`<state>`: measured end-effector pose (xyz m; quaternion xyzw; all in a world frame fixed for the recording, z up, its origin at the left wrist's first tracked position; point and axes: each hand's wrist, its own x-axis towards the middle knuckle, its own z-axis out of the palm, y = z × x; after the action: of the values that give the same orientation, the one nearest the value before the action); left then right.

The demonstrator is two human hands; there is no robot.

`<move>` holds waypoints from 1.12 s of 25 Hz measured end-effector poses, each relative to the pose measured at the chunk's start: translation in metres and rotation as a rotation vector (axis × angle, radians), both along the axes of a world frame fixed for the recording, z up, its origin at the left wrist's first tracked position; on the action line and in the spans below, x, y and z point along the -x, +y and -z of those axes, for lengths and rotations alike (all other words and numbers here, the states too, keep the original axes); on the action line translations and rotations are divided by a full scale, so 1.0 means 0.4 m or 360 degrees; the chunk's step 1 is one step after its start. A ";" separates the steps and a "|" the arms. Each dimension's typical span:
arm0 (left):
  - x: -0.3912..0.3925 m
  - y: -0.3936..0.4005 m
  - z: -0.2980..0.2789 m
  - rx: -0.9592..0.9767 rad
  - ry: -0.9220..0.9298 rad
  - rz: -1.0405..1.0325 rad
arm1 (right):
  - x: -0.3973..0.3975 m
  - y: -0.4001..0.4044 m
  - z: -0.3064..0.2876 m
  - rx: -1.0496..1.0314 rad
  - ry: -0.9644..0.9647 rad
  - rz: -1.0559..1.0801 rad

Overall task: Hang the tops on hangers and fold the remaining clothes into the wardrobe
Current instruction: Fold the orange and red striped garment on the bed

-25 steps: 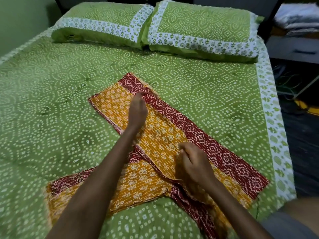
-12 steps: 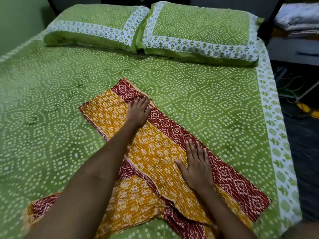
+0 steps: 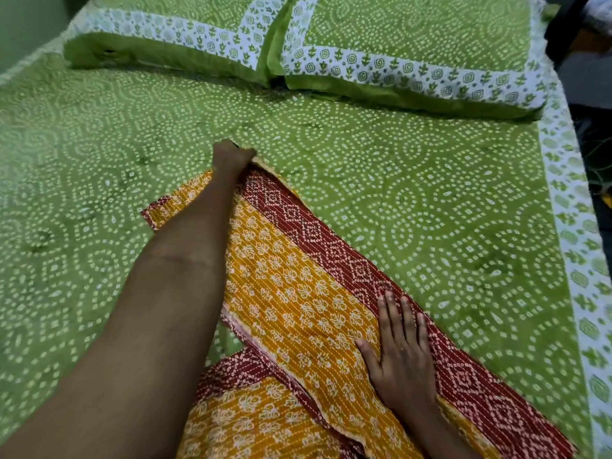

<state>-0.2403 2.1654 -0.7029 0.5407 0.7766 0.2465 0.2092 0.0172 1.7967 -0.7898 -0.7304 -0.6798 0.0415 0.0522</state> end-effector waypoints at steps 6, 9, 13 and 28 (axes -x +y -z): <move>0.021 0.054 0.003 -0.0185 0.0175 -0.0100 | 0.000 0.004 0.001 -0.0014 -0.0007 0.0007; -0.004 0.046 0.006 -0.0119 -0.0174 -0.0282 | 0.002 0.005 0.003 -0.0025 -0.0008 0.0021; -0.136 -0.120 -0.056 -0.0548 -0.0407 -0.0006 | 0.003 0.004 -0.002 -0.0035 0.0013 0.0031; -0.404 -1.036 0.141 0.0259 0.0901 0.1261 | -0.105 -0.137 -0.056 0.0168 -0.0008 0.0017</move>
<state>-0.0788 1.7512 -0.7594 0.8221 0.5543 -0.0701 0.1094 0.0593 1.7418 -0.7676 -0.7359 -0.6728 0.0754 0.0120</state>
